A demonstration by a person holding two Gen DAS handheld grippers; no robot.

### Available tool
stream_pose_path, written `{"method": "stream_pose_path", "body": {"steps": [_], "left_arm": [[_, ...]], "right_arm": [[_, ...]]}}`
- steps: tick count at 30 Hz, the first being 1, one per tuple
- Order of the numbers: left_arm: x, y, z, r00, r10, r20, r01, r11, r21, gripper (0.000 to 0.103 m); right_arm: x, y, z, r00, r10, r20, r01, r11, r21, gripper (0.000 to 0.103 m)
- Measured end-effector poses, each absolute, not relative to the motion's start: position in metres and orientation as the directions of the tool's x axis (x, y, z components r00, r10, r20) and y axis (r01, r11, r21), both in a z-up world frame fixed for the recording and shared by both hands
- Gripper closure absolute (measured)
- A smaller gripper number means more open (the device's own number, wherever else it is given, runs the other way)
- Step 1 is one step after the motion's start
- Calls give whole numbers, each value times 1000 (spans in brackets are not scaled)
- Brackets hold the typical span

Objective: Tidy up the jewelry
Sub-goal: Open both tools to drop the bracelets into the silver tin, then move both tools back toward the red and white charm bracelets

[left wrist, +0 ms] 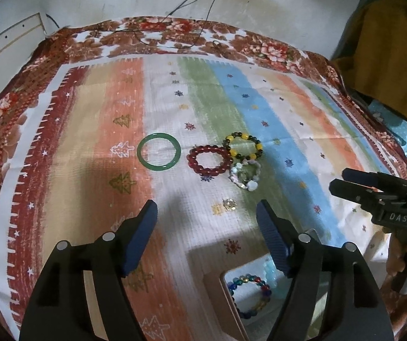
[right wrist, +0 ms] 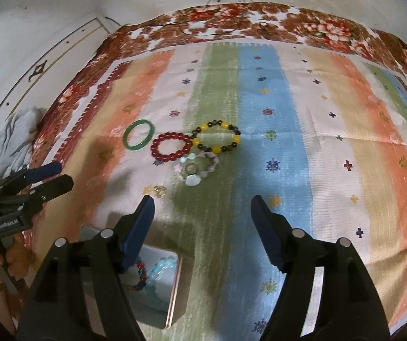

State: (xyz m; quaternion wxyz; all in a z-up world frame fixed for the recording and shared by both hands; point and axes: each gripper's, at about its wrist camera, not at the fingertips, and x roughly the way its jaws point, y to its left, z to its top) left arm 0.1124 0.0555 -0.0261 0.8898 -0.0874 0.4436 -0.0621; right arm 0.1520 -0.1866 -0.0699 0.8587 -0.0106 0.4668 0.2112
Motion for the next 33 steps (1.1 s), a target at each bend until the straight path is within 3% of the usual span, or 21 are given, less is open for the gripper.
{"method": "stream_pose_path", "body": {"steps": [9,33], "left_arm": [[140,56,-34,598,-173,-783,3,977,-213,30],[202,57,-81,475,-242,-846,-33,956,-291,30]], "right_arm": [[168,-180,-70,508,345,-789,-362,917,169,32],[211,-163,-109,415,306,-857,-347,924,162,32]]}}
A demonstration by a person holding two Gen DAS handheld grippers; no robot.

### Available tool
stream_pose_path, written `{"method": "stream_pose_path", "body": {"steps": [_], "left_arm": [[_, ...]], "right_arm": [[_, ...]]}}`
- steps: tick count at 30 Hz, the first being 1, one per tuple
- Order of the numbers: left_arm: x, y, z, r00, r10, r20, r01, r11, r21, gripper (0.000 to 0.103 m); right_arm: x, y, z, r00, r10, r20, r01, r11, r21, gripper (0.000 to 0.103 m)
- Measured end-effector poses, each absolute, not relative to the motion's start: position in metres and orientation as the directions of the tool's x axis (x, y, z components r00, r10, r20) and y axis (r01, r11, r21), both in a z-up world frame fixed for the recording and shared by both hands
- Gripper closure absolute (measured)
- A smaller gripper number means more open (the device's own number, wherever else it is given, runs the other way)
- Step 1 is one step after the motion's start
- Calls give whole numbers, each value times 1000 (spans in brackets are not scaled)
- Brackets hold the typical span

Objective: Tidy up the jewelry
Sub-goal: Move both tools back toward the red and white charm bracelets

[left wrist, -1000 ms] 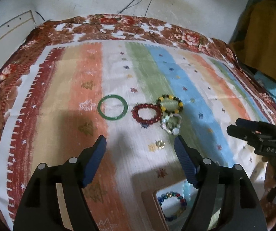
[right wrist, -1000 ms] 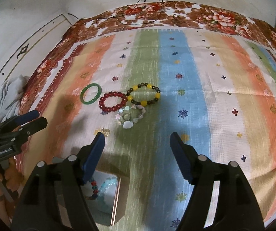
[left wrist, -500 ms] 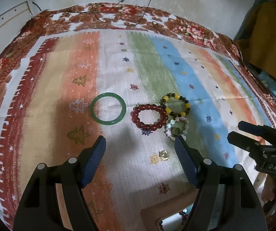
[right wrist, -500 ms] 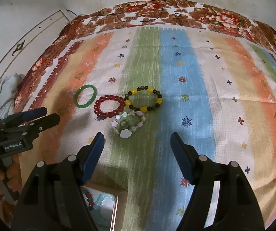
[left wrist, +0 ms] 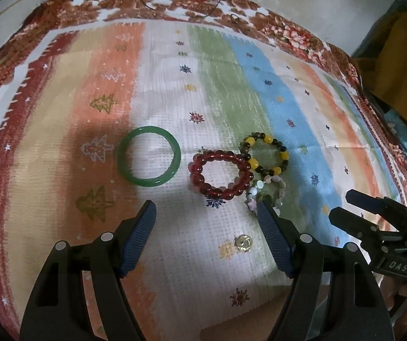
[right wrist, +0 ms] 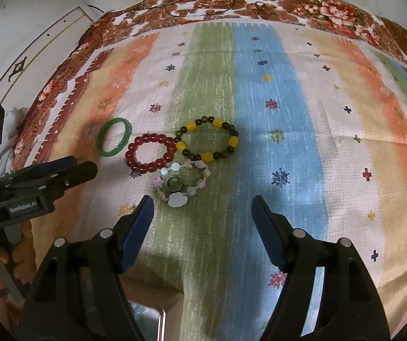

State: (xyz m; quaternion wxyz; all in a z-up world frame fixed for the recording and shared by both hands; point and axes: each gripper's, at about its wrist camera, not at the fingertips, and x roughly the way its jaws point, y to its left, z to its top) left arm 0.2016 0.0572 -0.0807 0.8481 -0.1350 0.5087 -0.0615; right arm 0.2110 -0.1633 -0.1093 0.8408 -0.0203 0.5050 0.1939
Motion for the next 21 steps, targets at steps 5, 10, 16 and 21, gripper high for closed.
{"method": "stream_pose_path", "body": {"steps": [5,10,16,21], "left_arm": [[212,53,-89,455,-242,-857,-22,959,-283,30],[222,50,-95,435,-248,-866,-12,960,-281,30],[234,50,-105,409,-249,-878,-18,960,-281,30],[245,50,-116,387,-243,-890,-24,962,-273,31]], "right_arm": [[220,-161,-116,404,291,-867,-342,927,152,32],[228,-159,-124,390,277,-878,-339,930,143,32],[236,-158,-140,373,268,-888,-325,934,145,32],[247,-159,-152,347,272,-897,-301,939,168,32]]}}
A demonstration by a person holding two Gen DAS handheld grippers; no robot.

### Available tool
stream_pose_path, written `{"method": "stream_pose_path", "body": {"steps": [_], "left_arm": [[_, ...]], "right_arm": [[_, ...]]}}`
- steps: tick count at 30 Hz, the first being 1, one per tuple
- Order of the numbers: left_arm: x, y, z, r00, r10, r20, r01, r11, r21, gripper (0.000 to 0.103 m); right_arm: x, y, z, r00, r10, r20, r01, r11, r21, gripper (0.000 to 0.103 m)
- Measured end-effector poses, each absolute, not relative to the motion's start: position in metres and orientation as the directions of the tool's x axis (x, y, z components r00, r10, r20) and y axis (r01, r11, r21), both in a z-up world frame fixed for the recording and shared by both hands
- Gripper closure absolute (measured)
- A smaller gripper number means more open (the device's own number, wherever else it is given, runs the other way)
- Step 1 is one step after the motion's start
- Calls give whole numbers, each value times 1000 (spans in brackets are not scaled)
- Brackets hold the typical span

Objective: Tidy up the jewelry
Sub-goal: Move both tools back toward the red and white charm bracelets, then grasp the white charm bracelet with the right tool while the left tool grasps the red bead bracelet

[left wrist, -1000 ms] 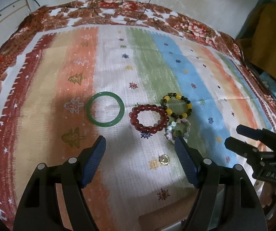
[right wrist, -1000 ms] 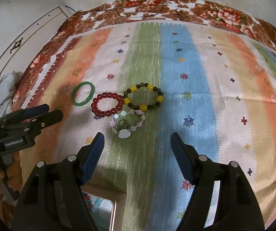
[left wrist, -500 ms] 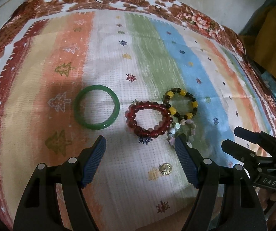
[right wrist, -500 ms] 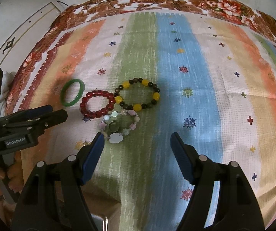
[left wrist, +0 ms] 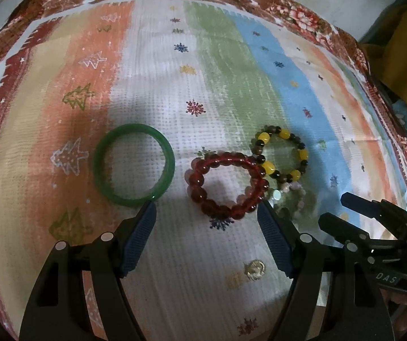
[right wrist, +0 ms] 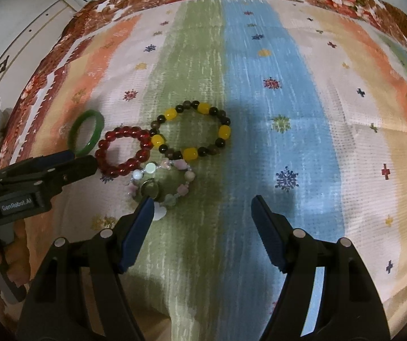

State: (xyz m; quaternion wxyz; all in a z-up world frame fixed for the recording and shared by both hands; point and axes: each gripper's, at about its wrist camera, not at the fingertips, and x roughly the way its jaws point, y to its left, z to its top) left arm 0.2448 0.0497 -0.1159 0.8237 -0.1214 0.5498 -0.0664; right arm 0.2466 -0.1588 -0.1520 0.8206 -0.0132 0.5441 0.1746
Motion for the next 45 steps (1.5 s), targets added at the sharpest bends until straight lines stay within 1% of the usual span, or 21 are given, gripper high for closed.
{"method": "stream_pose_path", "body": {"steps": [8,11,13,15,17,20,27,28,29,31,32,33,34,36,45], "left_arm": [[257,52,-121,380,-282,-881,-15,950,-311,32],[261,49,-122,373,-277,-885,-12,953,-303,32],[264,47,-122,369,-266,-890,-7,957,-289,33],[267,45,-126,351,-257,-900,-2,961,-276,47],[270,43,-134,328,-233,-916,-5,969,-248,54],[270,41,-135,335,-217,-917,20,975,-223,56],[268,43,-137,337,-188,-922,41,982,-185,69],[269,44,-137,337,-188,-922,45,982,-184,69],[269,45,-138,337,-188,-922,50,982,-182,70],[269,46,-139,342,-172,-924,55,985,-163,76],[269,46,-139,344,-166,-924,55,986,-156,81],[269,48,-140,347,-158,-924,52,987,-149,86],[269,49,-140,348,-159,-924,51,987,-151,88],[269,52,-140,351,-168,-921,49,986,-161,90],[256,61,-126,377,-192,-906,30,980,-195,90]], "right_arm": [[260,-151,-161,329,250,-911,-300,942,151,34],[266,-151,-166,318,252,-914,-292,943,158,35],[267,-150,-167,318,247,-915,-288,945,155,36],[268,-148,-170,310,246,-918,-290,944,155,38],[270,-148,-172,306,239,-922,-286,947,150,39],[272,-147,-176,304,232,-924,-284,948,144,39],[281,-139,-180,315,204,-927,-293,950,109,39],[281,-138,-181,315,197,-929,-298,949,100,39],[281,-137,-181,317,186,-930,-306,948,86,41],[281,-138,-182,317,173,-932,-311,948,70,46],[281,-138,-182,315,179,-932,-311,947,77,55],[282,-140,-181,312,183,-932,-310,947,82,66],[282,-140,-181,309,186,-933,-313,946,85,72],[281,-141,-181,299,198,-933,-325,941,95,92],[273,-142,-167,287,244,-926,-351,927,136,93]]}}
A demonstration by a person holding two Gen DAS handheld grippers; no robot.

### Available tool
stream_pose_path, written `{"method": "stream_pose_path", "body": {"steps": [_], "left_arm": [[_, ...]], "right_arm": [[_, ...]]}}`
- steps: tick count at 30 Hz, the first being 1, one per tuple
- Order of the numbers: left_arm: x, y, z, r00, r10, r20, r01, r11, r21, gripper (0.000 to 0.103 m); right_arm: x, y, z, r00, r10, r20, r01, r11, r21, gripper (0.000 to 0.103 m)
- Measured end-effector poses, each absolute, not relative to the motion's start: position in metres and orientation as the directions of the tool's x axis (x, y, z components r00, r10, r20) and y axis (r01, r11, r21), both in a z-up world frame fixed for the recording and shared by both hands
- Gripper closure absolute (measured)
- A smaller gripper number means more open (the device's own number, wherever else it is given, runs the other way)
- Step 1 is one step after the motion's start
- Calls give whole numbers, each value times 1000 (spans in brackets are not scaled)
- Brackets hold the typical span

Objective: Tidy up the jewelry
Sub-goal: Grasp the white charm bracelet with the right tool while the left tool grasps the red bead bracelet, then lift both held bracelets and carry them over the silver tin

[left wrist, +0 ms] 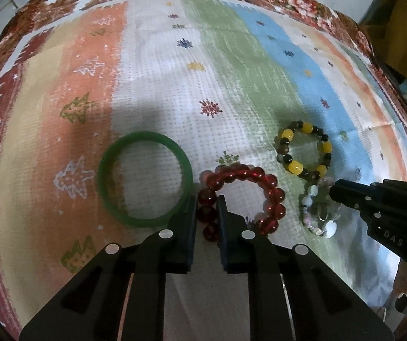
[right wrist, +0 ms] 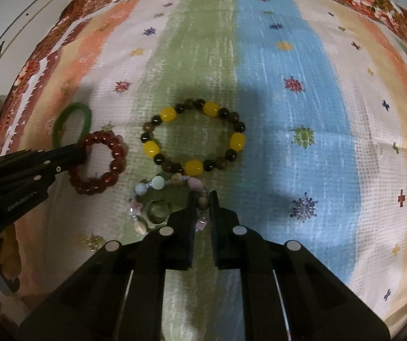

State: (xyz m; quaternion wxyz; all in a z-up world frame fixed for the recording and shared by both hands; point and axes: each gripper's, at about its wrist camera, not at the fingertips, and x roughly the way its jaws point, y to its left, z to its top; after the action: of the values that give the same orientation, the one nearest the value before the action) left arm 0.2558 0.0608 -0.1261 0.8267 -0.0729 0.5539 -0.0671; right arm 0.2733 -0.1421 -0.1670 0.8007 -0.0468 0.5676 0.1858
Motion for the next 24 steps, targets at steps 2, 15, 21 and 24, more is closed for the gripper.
{"method": "stream_pose_path", "body": {"steps": [2,15,21,24], "left_arm": [[253,63,-119,392,-200,-898,23,978,-208,90],[227,52,-82,455,-241,-858,41,967,-250,90],[212,49,-70,470,-246,-848,51,966,-252,90],[207,49,-66,478,-244,-844,47,966,-253,90]], "right_arm": [[270,-141,-159,295,260,-919,-357,923,146,93],[243,-125,-119,330,337,-882,-432,885,176,93],[232,-121,-112,338,340,-878,-459,874,161,93],[227,-123,-107,345,348,-872,-463,871,164,93]]}}
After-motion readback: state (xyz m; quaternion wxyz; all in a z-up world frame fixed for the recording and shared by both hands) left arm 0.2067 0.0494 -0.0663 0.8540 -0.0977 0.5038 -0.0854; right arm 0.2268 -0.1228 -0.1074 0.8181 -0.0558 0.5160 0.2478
